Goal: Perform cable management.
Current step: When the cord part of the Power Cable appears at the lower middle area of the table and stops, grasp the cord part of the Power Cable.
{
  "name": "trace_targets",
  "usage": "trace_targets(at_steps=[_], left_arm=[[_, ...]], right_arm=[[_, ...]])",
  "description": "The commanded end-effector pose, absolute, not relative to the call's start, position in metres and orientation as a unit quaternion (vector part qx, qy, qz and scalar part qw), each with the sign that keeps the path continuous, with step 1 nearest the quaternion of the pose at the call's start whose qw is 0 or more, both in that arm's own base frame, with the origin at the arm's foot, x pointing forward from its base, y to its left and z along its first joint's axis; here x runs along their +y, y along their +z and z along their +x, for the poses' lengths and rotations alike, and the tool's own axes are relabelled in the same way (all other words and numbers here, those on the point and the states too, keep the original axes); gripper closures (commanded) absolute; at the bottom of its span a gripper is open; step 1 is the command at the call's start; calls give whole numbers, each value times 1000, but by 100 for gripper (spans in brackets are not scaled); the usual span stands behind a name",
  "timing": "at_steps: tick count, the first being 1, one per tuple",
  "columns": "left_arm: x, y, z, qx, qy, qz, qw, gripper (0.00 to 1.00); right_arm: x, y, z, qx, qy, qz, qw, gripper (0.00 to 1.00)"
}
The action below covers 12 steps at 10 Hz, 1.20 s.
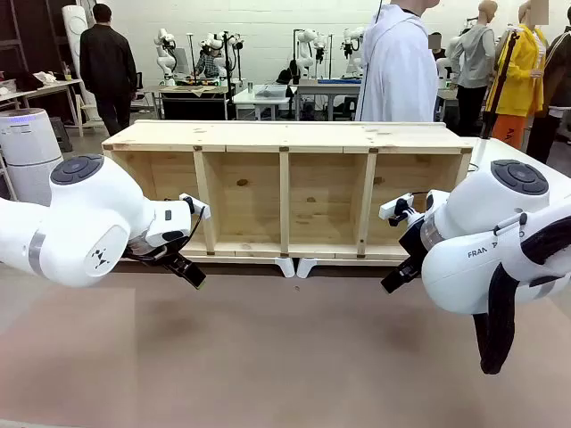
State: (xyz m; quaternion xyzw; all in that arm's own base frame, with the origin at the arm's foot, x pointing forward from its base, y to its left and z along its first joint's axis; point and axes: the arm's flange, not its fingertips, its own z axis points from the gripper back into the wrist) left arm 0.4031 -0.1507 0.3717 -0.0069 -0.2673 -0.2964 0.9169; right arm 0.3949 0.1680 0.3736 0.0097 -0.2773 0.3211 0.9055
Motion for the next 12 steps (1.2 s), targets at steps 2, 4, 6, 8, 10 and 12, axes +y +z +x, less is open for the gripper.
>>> trace_targets(at_steps=[2,4,6,8,10,12], left_arm=[[-151,372,403,-267,-296,-7,917,0],[-151,372,403,-267,-296,-7,917,0],[-151,372,403,-267,-296,-7,917,0],[-151,372,403,-267,-296,-7,917,0],[-155,381,401,-260,-299,14,918,0],[-151,411,380,-276,-302,47,911,0]], right_arm=[[168,374,395,-277,321,10,905,0],[168,374,395,-277,321,10,905,0],[168,374,395,-277,321,10,905,0],[168,374,395,-277,321,10,905,0],[166,383,391,-288,303,-1,908,0],[163,414,372,-311,311,-10,898,0]])
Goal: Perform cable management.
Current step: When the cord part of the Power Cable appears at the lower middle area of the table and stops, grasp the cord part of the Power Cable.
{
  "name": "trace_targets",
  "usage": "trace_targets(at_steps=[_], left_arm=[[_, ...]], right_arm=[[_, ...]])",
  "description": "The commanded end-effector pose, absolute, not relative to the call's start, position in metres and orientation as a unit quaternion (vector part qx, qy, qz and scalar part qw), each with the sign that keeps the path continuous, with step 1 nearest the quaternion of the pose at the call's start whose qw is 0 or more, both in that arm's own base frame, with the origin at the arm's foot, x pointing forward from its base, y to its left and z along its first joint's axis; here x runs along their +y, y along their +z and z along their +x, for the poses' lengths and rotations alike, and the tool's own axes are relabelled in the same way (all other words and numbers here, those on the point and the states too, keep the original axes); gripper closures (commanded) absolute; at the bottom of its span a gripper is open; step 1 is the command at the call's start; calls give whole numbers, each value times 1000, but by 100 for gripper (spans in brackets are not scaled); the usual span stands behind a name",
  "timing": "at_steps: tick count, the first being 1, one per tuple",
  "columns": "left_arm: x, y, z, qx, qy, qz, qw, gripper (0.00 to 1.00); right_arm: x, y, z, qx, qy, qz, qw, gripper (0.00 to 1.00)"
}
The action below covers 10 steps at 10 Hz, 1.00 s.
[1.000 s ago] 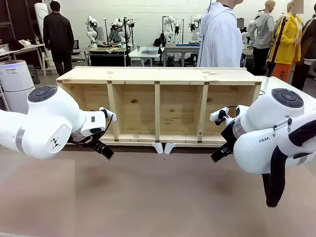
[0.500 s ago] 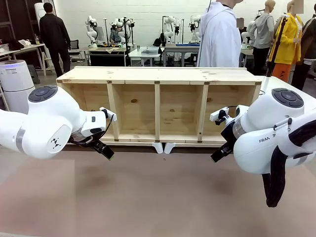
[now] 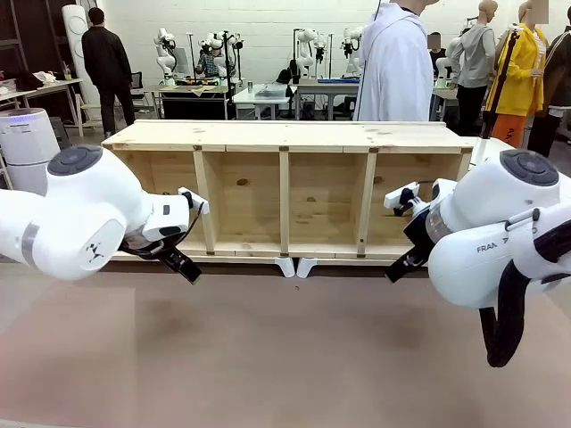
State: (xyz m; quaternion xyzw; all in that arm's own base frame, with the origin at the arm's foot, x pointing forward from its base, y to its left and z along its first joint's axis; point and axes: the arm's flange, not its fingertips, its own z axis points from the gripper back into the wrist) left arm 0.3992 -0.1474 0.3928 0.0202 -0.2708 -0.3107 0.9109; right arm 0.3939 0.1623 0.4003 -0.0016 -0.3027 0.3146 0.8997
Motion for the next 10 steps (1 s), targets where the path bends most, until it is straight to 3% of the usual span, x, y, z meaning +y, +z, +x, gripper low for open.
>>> trace_targets(at_steps=[1,6,10], left_arm=[[-148,420,365,-290,-301,52,907,0],[-99,473,285,-366,-282,62,885,0],[-53,480,243,-391,-266,47,880,0]], right_arm=[[163,428,359,-327,317,-19,890,0],[130,499,292,-381,288,-65,876,0],[84,516,246,-412,227,-69,880,0]])
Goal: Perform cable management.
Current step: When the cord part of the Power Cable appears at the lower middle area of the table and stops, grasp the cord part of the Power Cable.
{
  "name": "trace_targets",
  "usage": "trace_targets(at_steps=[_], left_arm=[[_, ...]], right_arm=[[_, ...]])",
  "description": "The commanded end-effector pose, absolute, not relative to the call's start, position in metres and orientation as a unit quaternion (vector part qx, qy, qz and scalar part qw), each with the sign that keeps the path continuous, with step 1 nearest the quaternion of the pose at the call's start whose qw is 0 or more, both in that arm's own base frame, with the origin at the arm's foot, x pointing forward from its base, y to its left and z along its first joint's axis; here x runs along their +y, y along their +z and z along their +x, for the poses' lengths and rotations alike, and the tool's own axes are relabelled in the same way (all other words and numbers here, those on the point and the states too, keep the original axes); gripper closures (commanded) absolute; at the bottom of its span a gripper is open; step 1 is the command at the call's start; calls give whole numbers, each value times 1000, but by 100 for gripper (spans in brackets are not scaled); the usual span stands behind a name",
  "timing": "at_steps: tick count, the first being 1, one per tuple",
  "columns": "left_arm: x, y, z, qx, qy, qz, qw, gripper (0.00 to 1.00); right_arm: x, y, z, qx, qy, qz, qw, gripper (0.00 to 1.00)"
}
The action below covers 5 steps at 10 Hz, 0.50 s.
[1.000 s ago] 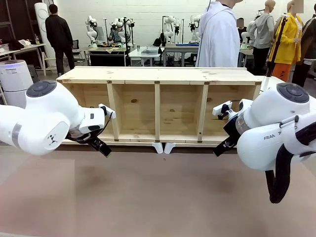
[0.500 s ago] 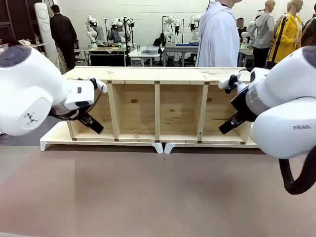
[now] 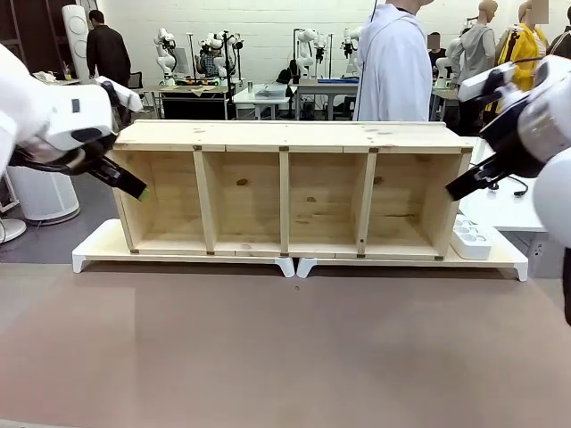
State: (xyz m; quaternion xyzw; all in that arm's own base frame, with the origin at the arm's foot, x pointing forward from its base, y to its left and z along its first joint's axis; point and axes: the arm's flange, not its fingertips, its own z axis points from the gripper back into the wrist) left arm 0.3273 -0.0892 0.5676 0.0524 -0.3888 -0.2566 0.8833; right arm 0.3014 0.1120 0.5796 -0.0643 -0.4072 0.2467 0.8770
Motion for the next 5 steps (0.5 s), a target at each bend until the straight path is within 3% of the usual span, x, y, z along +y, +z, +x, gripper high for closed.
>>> trace_targets(at_steps=[1,5], left_arm=[[-47,479,237,-393,-268,44,879,0],[-17,467,224,-395,-253,21,883,0]], right_arm=[[76,518,238,-416,220,-68,880,0],[55,512,222,-417,197,-57,886,0]])
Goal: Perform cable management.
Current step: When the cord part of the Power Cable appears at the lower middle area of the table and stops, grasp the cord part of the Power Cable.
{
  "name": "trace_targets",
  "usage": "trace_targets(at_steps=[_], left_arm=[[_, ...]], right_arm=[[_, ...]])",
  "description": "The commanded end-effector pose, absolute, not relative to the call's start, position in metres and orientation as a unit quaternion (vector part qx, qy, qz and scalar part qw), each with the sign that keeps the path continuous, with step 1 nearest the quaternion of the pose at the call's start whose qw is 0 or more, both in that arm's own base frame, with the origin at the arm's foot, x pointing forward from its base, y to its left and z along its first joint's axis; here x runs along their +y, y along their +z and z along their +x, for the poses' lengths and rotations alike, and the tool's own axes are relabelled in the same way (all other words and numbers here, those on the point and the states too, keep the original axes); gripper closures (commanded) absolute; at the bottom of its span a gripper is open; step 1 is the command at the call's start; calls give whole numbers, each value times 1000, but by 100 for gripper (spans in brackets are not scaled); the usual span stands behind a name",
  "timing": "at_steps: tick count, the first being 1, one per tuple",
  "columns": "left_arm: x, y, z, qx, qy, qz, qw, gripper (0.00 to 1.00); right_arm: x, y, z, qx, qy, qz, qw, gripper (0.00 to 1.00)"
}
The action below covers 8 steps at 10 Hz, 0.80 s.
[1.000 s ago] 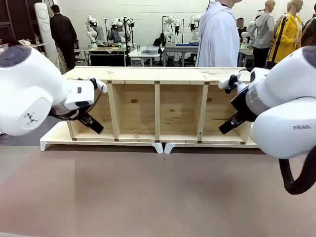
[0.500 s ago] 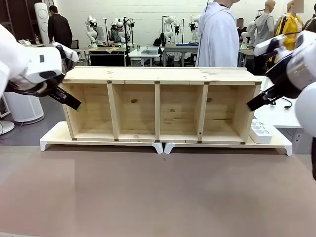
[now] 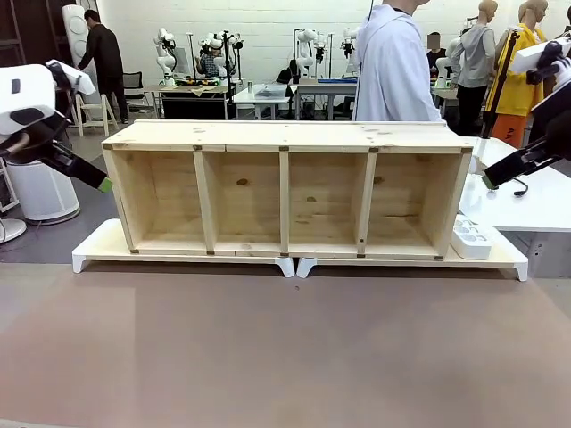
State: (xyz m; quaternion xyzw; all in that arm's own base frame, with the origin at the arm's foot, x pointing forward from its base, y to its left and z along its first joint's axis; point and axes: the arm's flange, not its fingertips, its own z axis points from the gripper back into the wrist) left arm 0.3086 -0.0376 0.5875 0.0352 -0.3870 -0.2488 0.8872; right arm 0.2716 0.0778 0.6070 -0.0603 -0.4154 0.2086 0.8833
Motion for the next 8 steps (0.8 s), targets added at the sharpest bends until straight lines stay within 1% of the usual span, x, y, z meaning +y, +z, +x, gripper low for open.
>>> trace_targets(at_steps=[1,4,5,6,8], left_arm=[[-14,464,222,-393,-249,19,885,0],[-13,461,227,-394,-246,11,886,0],[-17,458,232,-404,-259,1,878,0],[-16,589,306,-385,-237,22,892,0],[-16,589,306,-385,-237,22,892,0]], right_arm=[[54,510,222,-416,196,-54,887,0],[56,505,230,-412,196,-46,889,0],[61,504,234,-418,210,-35,883,0],[71,605,272,-409,201,-55,888,0],[71,605,272,-409,201,-55,888,0]])
